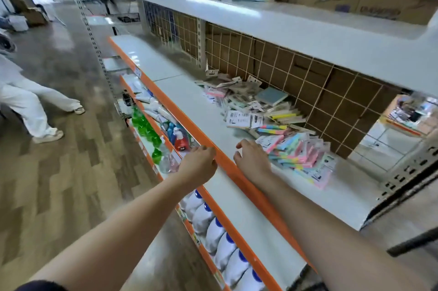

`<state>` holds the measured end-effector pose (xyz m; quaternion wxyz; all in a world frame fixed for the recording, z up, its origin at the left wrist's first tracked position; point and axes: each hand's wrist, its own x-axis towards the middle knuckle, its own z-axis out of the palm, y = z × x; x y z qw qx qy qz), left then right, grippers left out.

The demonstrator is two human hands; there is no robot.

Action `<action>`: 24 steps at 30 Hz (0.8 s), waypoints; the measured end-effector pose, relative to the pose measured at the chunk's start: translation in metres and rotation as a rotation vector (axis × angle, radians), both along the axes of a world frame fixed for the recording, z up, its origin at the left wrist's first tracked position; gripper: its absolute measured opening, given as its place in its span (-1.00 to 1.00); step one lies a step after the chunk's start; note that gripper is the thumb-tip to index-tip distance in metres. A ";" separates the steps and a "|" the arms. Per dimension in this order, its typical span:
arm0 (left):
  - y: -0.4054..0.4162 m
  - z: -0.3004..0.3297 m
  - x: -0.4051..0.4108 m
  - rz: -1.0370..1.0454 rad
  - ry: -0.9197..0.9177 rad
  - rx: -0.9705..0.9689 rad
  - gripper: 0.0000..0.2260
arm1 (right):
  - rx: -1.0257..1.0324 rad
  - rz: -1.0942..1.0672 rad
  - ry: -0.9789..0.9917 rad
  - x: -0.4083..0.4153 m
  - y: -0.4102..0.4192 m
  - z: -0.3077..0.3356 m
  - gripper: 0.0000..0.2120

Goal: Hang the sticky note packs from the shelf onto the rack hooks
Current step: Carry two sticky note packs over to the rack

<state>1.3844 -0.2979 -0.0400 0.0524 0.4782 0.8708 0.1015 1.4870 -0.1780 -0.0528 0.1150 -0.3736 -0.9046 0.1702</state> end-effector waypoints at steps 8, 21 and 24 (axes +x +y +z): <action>0.081 -0.011 -0.029 -0.135 0.016 0.014 -0.61 | 0.165 -0.140 -0.149 -0.015 0.039 -0.012 -0.63; 0.161 -0.038 -0.086 -0.436 0.251 0.084 -0.48 | 0.446 -0.431 -0.422 -0.039 0.033 -0.020 -0.63; 0.164 -0.039 -0.098 -0.464 0.294 0.138 -0.55 | 0.516 -0.471 -0.397 -0.045 0.034 -0.022 -0.69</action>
